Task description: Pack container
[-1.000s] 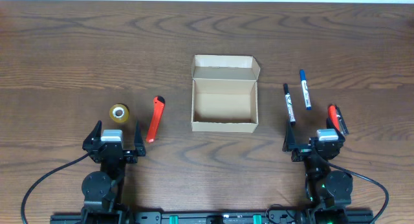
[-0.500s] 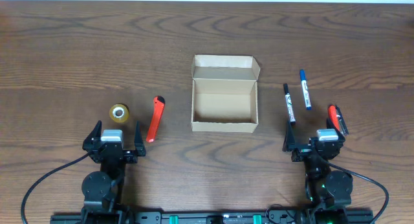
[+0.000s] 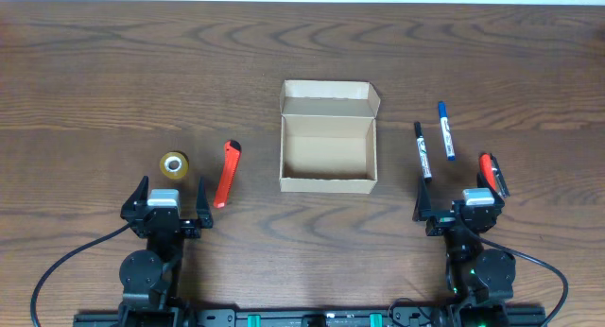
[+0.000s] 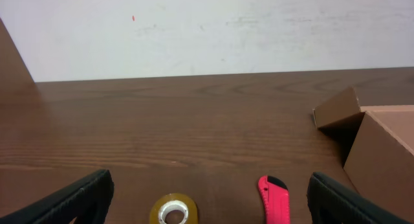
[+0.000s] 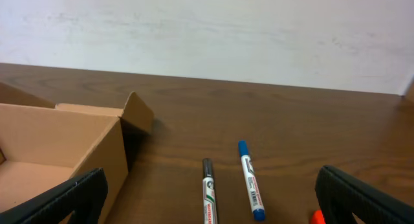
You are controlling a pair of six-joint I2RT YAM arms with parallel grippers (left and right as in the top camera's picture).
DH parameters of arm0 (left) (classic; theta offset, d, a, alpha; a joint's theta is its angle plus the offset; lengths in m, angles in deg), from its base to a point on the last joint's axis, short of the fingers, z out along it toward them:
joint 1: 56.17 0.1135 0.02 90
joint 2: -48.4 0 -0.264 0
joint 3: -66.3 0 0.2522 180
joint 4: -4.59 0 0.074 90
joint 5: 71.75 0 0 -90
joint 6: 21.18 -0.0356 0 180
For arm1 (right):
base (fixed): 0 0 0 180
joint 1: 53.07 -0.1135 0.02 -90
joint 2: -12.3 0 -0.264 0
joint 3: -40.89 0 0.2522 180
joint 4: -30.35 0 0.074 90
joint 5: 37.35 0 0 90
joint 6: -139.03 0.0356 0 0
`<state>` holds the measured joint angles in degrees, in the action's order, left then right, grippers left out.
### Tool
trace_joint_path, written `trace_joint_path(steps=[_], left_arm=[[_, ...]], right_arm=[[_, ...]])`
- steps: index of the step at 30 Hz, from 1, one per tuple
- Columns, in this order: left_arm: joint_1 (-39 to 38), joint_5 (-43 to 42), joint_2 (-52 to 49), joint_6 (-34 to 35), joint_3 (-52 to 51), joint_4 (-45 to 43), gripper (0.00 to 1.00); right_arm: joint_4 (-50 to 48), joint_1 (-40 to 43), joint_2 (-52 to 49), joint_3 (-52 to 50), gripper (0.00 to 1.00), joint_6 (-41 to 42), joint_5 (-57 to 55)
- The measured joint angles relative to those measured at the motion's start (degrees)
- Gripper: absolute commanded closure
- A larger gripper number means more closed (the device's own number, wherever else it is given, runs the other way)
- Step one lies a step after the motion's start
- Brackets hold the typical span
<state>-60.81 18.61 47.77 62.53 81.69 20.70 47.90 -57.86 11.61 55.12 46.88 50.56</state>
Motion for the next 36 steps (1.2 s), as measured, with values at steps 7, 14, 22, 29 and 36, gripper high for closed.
trace_joint_path(steps=[7, 14, 22, 29, 36], left_arm=[[0.0, 0.0, 0.0, 0.0, 0.0, 0.0, 0.05], [0.0, 0.0, 0.0, 0.0, 0.0, 0.0, 0.05], [0.0, 0.0, 0.0, 0.0, 0.0, 0.0, 0.05], [0.0, 0.0, 0.0, 0.0, 0.0, 0.0, 0.05], [0.0, -0.4, 0.0, 0.3, 0.0, 0.0, 0.05]], right_arm=[[0.1, 0.0, 0.0, 0.0, 0.01, 0.0, 0.2], [0.5, 0.0, 0.0, 0.1, 0.01, 5.2, 0.7], [23.4, 0.0, -10.3, 17.2, 0.01, 7.8, 2.9], [41.5, 0.0, -35.4, 45.9, 0.01, 6.4, 9.6], [60.1, 0.0, -56.0, 70.2, 0.01, 3.4, 15.7]])
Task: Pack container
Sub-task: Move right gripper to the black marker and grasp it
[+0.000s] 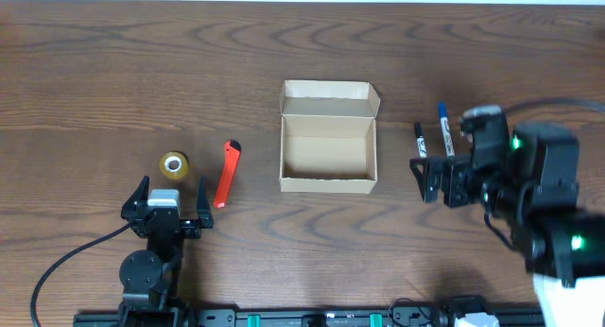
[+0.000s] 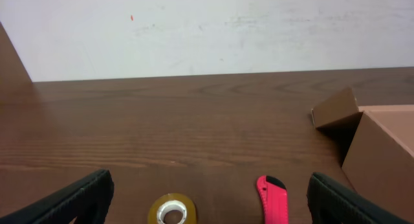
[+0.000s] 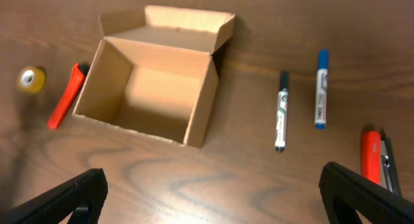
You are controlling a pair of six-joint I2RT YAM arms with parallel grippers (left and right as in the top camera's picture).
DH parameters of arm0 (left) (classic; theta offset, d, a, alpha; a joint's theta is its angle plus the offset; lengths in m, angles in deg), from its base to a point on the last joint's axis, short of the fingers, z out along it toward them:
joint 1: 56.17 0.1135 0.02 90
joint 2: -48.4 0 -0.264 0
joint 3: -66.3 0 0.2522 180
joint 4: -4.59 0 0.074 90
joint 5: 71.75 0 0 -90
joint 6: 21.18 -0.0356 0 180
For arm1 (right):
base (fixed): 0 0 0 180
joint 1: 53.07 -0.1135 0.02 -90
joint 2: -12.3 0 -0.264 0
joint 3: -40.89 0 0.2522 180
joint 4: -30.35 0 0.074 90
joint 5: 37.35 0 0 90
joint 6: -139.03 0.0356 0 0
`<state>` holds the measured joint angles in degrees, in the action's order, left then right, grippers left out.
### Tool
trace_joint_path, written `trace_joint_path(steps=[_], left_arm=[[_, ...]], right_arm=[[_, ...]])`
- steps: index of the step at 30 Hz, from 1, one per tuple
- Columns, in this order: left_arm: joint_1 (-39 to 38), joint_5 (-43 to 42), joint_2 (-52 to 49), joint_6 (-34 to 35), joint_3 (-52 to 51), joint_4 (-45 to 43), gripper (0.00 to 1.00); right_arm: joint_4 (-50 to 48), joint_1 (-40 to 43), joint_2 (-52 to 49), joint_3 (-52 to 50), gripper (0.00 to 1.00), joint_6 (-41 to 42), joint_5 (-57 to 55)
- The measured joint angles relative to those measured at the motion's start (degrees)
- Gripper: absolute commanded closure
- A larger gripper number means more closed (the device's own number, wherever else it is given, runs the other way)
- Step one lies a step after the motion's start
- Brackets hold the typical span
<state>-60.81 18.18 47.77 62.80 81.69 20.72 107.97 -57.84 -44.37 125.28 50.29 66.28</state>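
Note:
An open, empty cardboard box [image 1: 328, 147] stands mid-table; its inside also shows in the right wrist view [image 3: 162, 98]. To its left lie a red utility knife [image 1: 227, 172] and a tape roll [image 1: 173, 163]. On the box's right lie a black marker [image 3: 281, 111], a blue marker [image 3: 321, 88] and a red-handled tool [image 3: 372, 156]. My right gripper [image 1: 452, 187] hangs open high above the table near the markers, holding nothing. Near the front edge my left gripper [image 1: 168, 202] rests open just behind the tape [image 2: 173, 210] and knife [image 2: 273, 198].
The box's lid flap [image 1: 328, 98] stands up at its far side, with small side flaps. In the overhead view my raised right arm [image 1: 544, 204] covers the red-handled tool and the near ends of the markers. Bare wooden table [image 1: 113, 72] surrounds everything.
My right arm has risen from its low rest at the front right. Its camera now looks down on the box, markers and red tool. The left arm and all objects are unmoved.

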Motion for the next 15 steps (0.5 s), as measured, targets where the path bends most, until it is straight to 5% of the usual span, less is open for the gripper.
trace_joint_path(steps=[7, 15], left_arm=[[0.0, 0.0, 0.0, 1.2, 0.0, 0.0, 0.05], [0.0, 0.0, 0.0, 1.5, 0.0, 0.0, 0.05]], right_arm=[[9.5, 0.2, -12.4, 10.0, 0.01, -1.4, -2.0], [8.9, 3.5, -30.6, 11.0, 0.09, -1.8, -4.9]])
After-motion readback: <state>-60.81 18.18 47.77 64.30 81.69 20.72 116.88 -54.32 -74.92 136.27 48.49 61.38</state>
